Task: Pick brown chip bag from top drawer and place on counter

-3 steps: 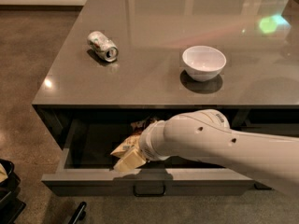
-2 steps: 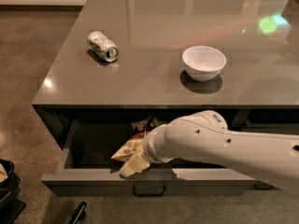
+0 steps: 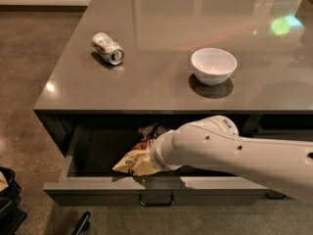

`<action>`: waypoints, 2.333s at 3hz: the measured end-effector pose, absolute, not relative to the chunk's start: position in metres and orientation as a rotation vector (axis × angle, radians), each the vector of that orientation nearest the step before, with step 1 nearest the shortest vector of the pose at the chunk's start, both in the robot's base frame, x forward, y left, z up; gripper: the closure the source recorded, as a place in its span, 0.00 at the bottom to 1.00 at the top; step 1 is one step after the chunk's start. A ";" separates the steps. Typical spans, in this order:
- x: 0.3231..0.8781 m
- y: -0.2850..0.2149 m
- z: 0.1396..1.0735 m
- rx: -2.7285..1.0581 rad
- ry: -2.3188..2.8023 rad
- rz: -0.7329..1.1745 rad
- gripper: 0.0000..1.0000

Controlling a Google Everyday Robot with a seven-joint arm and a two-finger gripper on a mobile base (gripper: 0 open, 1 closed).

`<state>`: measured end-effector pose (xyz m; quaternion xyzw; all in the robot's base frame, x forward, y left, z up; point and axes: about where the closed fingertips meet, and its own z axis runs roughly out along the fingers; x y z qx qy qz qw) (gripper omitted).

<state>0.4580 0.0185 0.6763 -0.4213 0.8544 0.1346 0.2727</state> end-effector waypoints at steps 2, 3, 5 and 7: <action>0.461 0.012 0.691 -1.144 2.269 0.370 0.86; 0.466 -0.040 0.745 -1.054 2.265 0.385 1.00; 0.442 -0.138 0.838 -1.012 2.277 0.374 1.00; 0.464 -0.131 0.917 -1.193 2.077 0.478 1.00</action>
Offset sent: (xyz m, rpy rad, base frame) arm 0.0174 -0.0526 0.0937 0.0910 -0.1163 0.1051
